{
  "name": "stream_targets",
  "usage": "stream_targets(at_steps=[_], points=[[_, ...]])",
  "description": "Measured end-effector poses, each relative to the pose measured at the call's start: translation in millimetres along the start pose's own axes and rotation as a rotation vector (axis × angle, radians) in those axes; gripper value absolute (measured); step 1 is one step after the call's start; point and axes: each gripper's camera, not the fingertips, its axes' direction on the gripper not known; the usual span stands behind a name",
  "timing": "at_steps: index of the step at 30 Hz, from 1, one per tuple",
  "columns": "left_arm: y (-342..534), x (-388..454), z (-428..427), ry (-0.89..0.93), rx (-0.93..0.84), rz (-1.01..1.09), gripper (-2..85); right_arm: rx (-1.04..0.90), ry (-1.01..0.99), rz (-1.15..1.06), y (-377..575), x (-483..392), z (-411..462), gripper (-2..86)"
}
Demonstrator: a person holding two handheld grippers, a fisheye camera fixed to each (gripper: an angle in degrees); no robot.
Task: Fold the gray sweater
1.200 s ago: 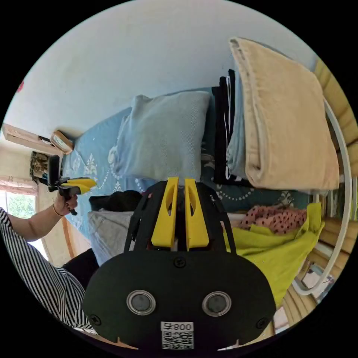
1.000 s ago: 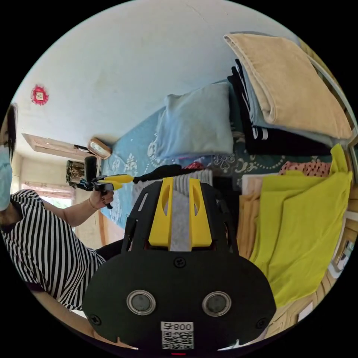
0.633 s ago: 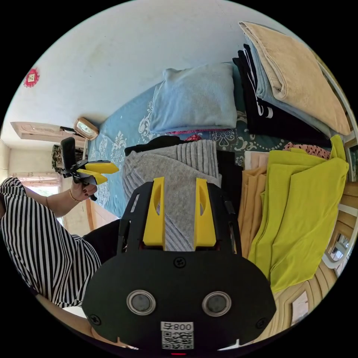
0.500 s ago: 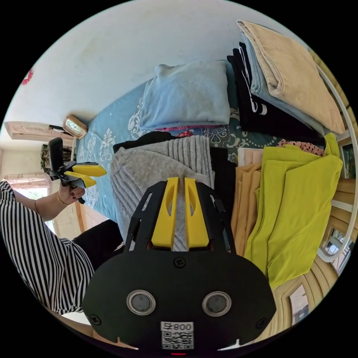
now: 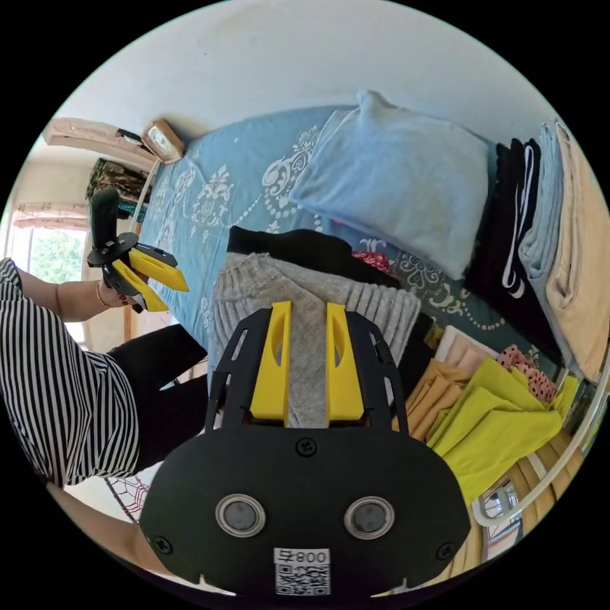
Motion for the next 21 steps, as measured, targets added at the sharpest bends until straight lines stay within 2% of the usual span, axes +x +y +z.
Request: stream_targets(at_steps=[6, 10, 16, 21], points=[[28.9, -31.4, -4.7, 0.040, -0.004, -0.032, 8.4, -0.016, -0.044, -0.032, 19.4, -33.3, 3.7, 3.2], [40.6, -52.1, -2.1, 0.184, 0.022, -0.086, 10.3, 0.033, -0.156, -0.092, 35.9, -80.3, 3.9, 2.6], [71.1, -97.7, 4.1, 0.460, 0.146, -0.384, 11.9, -0.011, -0.117, -0.140, 52.0, -153.9, 46.0, 2.4], [98.1, -129.0, 14.1, 0.413, 0.078, -0.517, 6.4, -0.012, -0.114, -0.138, 59.2, -183.4, 75.7, 2.3]])
